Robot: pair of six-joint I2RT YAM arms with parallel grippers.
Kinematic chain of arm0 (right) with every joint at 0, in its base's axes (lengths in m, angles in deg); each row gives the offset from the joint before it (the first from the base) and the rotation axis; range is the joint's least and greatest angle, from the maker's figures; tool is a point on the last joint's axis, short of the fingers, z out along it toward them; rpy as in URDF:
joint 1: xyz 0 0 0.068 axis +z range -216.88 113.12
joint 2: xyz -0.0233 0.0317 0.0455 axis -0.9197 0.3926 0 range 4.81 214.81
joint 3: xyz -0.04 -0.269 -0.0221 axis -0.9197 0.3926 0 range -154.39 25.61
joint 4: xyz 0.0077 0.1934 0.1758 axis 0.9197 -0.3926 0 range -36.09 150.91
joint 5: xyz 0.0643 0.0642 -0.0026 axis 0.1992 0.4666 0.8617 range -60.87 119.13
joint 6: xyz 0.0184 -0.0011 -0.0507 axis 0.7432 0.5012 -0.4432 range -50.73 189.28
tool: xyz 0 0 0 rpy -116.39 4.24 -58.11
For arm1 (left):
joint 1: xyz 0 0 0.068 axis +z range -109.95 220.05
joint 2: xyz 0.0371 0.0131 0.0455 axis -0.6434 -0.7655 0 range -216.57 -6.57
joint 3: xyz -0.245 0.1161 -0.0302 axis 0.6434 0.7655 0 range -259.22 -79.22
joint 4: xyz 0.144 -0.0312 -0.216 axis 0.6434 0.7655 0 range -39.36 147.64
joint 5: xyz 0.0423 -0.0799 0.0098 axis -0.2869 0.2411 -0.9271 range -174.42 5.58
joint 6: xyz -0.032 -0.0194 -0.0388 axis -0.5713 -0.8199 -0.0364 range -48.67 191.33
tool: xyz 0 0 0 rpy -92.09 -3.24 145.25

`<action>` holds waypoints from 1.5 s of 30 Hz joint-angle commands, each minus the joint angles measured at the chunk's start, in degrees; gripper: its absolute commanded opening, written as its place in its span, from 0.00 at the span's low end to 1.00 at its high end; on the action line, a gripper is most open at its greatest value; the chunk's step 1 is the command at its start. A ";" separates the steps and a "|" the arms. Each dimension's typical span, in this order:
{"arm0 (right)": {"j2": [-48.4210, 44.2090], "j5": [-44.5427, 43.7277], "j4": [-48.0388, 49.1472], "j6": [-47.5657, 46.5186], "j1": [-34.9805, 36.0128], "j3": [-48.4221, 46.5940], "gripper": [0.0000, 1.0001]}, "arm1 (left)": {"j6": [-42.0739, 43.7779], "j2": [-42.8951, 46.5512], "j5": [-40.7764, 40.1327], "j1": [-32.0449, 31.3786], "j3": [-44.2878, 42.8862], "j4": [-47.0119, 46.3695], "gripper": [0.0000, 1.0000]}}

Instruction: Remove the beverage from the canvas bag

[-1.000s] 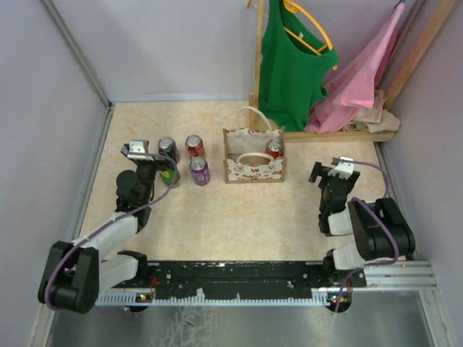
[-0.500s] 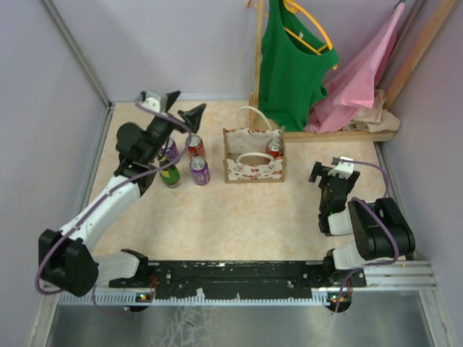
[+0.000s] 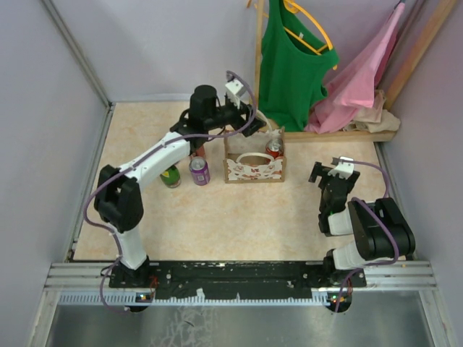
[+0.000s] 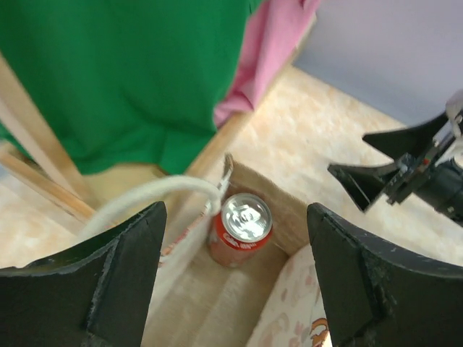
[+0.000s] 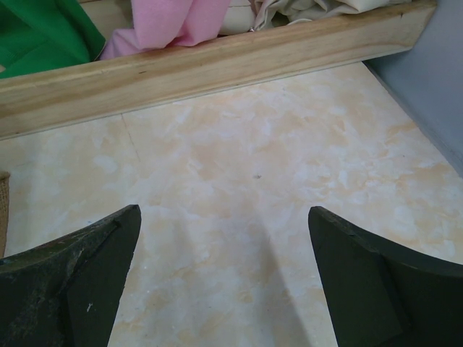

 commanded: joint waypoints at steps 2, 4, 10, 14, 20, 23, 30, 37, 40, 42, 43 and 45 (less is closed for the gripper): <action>-0.47 -0.08 2.65 -0.04 -0.25 -1.13 0.99 | -1.26 -5.33 4.69 -1.13 -4.01 4.22 0.79; -0.47 -0.08 2.64 -0.09 -0.25 -1.14 0.99 | -1.43 -7.37 5.83 -1.22 -4.86 4.23 0.76; -0.47 -0.07 2.66 -0.05 -0.26 -1.11 0.99 | -1.15 -12.40 8.32 -2.45 -6.62 4.69 0.74; -0.47 -0.06 2.66 -0.11 -0.31 -1.15 0.99 | -0.08 -14.54 7.75 -2.97 -8.03 6.56 0.73; -0.47 -0.03 2.66 -0.11 -0.24 -1.10 0.99 | 2.86 -16.84 6.55 -3.72 -9.06 8.85 0.70; -0.47 -0.05 2.66 -0.12 -0.29 -1.15 0.99 | 3.92 -17.60 5.17 -3.94 -9.01 8.98 0.70; -0.51 -0.01 2.66 -0.05 -0.25 -1.13 0.99 | 5.03 -19.12 2.41 -4.34 -9.01 7.92 0.70; -0.46 -0.06 2.62 -0.08 -0.31 -1.08 0.99 | 7.26 -20.28 1.94 -5.55 -8.83 5.06 0.77; -0.47 -0.06 2.66 -0.08 -0.24 -1.14 0.99 | 7.60 -20.91 2.05 -6.03 -9.20 4.65 0.87; -0.47 -0.06 2.66 -0.12 -0.25 -1.11 0.99 | 7.93 -21.46 1.51 -6.42 -9.48 4.61 0.91; -0.47 -0.06 2.66 -0.05 -0.25 -1.14 0.99 | 8.24 -21.63 0.96 -6.55 -9.61 4.70 0.91; -0.47 -0.03 2.66 -0.10 -0.25 -1.10 0.99 | 8.75 -22.22 -0.19 -6.76 -9.86 4.87 0.92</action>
